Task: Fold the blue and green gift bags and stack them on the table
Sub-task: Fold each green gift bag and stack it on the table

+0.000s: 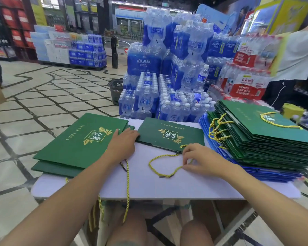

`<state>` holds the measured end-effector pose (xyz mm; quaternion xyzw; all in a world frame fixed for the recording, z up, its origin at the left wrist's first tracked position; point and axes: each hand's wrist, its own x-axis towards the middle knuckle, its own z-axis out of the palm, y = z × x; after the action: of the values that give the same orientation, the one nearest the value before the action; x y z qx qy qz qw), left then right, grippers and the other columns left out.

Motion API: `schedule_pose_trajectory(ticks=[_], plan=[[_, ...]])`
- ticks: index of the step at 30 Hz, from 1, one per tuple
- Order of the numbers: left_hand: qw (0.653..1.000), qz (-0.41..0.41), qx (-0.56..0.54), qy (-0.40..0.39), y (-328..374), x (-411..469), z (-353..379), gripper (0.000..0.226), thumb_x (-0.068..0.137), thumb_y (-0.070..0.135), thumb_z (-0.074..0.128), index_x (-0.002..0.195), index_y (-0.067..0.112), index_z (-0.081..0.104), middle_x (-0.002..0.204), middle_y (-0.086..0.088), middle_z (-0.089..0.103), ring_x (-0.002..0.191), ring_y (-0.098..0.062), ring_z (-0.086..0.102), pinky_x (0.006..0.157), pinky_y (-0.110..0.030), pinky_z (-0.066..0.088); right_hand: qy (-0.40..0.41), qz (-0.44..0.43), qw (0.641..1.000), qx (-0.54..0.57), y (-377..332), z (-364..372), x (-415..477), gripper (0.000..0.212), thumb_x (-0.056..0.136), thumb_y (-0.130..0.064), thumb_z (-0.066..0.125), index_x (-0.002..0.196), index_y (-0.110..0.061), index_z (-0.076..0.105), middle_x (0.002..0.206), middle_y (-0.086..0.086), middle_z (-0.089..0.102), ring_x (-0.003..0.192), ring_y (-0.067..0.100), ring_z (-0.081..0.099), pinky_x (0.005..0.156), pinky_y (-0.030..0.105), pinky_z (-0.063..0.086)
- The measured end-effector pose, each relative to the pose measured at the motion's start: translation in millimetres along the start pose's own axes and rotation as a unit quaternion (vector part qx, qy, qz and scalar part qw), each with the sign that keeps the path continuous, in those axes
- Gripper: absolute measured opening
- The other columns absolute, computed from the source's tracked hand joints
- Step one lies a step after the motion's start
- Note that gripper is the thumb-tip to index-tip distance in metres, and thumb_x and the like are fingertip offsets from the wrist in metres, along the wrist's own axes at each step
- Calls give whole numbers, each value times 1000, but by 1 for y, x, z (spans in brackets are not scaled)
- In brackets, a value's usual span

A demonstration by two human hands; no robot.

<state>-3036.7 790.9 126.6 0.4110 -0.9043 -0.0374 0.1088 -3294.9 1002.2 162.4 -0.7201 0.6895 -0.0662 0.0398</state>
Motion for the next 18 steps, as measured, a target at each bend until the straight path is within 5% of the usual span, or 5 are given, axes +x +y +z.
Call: schedule_pose_trajectory(ticks=[2, 4, 7, 13, 18], plan=[[1000, 16, -1, 17, 2, 1, 0, 54, 83, -2, 38, 125, 27, 58, 138, 3, 58, 146, -20, 40, 122, -49, 25, 25, 11, 995, 92, -3, 3, 2, 10, 95, -38, 65, 86, -35, 63, 100, -17, 64, 97, 0, 58, 85, 31, 47], [999, 32, -9, 12, 6, 2, -3, 41, 80, -1, 40, 106, 26, 58, 116, 2, 62, 121, -26, 58, 97, -40, 46, 77, 56, 955, 282, -13, -7, 7, 11, 103, -22, 58, 93, -17, 59, 89, -2, 73, 86, 12, 68, 79, 32, 54], [997, 61, -35, -32, 21, -3, -12, 35, 86, 2, 41, 106, 25, 57, 108, 5, 63, 96, -23, 60, 68, -34, 40, 108, 89, 879, 456, -30, -40, 16, 7, 106, -8, 48, 106, -7, 55, 82, 6, 73, 67, 22, 63, 60, 25, 51], [988, 117, -57, -79, 40, -18, -6, 51, 98, 60, 53, 144, 39, 49, 133, 4, 52, 120, -18, 53, 97, -41, 50, 108, 74, 891, 435, -54, -92, 40, 18, 100, -22, 65, 116, -20, 74, 86, -1, 74, 53, 3, 47, 55, 18, 41], [987, 102, -122, -25, 41, -29, 11, 49, 97, 60, 56, 142, 39, 55, 141, 8, 46, 129, -14, 47, 100, -35, 46, 63, 51, 927, 366, -64, -101, 60, 15, 91, -30, 78, 103, -23, 79, 79, -12, 75, 63, -6, 58, 61, 18, 41]])
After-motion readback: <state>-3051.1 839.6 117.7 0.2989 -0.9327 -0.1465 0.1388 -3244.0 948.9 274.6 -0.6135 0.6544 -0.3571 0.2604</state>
